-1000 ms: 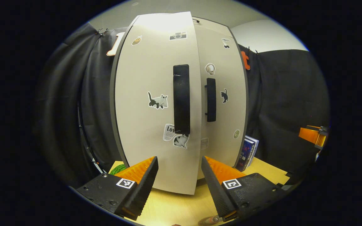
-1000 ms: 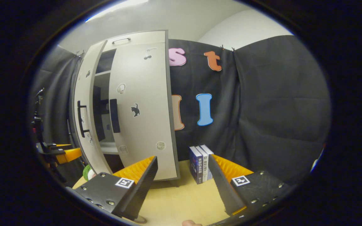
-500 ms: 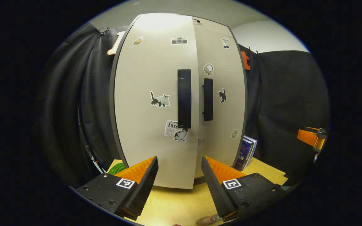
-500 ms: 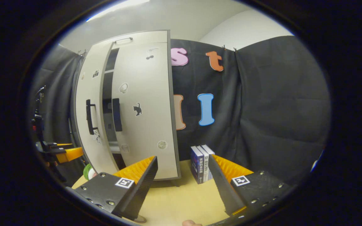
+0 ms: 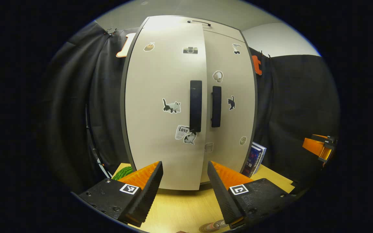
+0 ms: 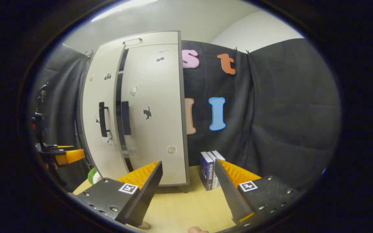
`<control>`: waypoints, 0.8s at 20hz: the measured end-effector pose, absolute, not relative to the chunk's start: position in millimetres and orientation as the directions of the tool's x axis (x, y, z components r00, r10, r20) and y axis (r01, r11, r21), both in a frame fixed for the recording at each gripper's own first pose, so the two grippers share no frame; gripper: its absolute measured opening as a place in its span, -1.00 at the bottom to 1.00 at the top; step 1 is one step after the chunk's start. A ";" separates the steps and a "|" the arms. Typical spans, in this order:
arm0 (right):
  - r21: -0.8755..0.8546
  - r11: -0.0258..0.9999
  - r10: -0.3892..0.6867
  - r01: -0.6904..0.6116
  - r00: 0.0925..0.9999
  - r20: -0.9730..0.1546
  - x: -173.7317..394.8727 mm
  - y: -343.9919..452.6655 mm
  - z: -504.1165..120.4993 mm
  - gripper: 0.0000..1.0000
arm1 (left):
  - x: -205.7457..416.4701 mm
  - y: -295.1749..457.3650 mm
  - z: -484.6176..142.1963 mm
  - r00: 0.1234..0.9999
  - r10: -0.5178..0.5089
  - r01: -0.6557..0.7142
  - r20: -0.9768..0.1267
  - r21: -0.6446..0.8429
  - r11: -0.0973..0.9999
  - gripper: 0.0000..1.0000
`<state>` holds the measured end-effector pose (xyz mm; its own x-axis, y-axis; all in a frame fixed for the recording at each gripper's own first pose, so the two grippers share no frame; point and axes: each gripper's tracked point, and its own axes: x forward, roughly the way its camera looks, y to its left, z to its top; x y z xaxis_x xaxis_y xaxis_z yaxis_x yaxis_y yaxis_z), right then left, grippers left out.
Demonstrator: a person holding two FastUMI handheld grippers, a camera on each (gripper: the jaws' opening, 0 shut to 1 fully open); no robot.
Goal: Grasp the bottle in the cabinet with the left hand and place it on the coaster, then close the right door with the right hand and the left door with the left hand.
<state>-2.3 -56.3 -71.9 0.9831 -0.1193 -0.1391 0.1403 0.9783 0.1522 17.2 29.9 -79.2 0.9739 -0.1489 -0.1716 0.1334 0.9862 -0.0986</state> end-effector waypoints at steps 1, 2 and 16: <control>0.142 0.981 -0.111 0.129 0.985 -0.128 -0.8 -53.5 -68.4 0.94 | 15.6 31.4 -73.9 0.976 -0.142 0.128 -0.164 -0.092 0.988 0.74; 0.136 0.984 -0.100 0.116 0.988 -0.118 0.8 -50.5 -63.8 0.95 | 13.9 31.2 -68.3 0.979 -0.134 0.121 -0.156 -0.086 0.989 0.84; 0.112 0.992 -0.064 0.060 0.997 0.033 14.0 -45.0 -14.7 0.93 | -0.1 32.6 -13.3 0.998 -0.058 0.058 -0.005 -0.093 0.994 0.85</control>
<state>14.0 -45.0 -14.7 0.9974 -0.0644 0.0326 0.0604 0.9919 0.1115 -0.1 32.6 -13.3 0.9983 -0.0584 -0.0050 0.0577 0.9940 -0.0931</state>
